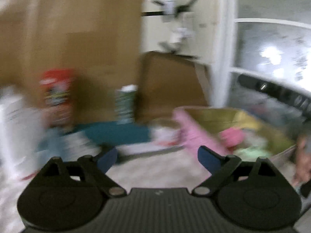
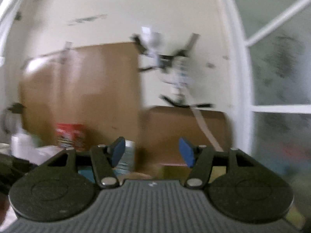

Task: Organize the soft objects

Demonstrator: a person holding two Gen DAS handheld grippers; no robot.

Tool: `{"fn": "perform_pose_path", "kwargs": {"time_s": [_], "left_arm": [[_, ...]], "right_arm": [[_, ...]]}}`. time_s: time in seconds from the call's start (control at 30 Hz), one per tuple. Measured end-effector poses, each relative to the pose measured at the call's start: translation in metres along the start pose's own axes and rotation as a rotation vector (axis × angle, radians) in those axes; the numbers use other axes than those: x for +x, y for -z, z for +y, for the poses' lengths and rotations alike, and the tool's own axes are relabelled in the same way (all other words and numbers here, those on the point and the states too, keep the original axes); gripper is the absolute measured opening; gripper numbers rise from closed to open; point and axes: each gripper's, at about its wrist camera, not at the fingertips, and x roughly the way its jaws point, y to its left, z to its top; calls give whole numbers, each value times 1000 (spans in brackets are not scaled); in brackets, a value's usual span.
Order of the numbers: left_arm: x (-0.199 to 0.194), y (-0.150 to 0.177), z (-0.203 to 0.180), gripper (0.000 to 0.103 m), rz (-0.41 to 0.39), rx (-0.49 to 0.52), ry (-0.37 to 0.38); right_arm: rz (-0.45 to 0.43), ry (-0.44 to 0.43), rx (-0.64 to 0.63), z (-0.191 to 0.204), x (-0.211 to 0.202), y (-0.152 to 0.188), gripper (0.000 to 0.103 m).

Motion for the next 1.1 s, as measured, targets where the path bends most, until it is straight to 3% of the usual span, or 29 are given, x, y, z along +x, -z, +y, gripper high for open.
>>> {"fn": "perform_pose_path", "kwargs": {"time_s": [0.07,0.17,0.33,0.43,0.67,0.73,0.77,0.93,1.1], "left_arm": [[-13,17,33,93,17,-32,-83],[-24,38,78,88,43,-70,-221],[-28,59,136,85,54,-236,-274],[-30,61,148,84,32,-312,-236],[-24,61,142,84,55,-289,-215],[-25,60,140,84,52,-288,-215],[-25,61,141,84,51,-292,-213],[-23,62,148,84,57,-320,-203],[-22,62,149,84,63,-320,-204]], "right_arm": [[48,-102,14,26,10,4,65],[201,-273,90,59,44,20,64],[483,-451,351,103,127,55,63],[582,-469,482,121,168,66,63],[737,-408,531,147,227,88,63],[789,-417,587,148,239,99,50],[815,-421,607,147,245,104,39],[794,-422,602,138,229,99,37],[711,-406,428,115,191,71,37]]}}
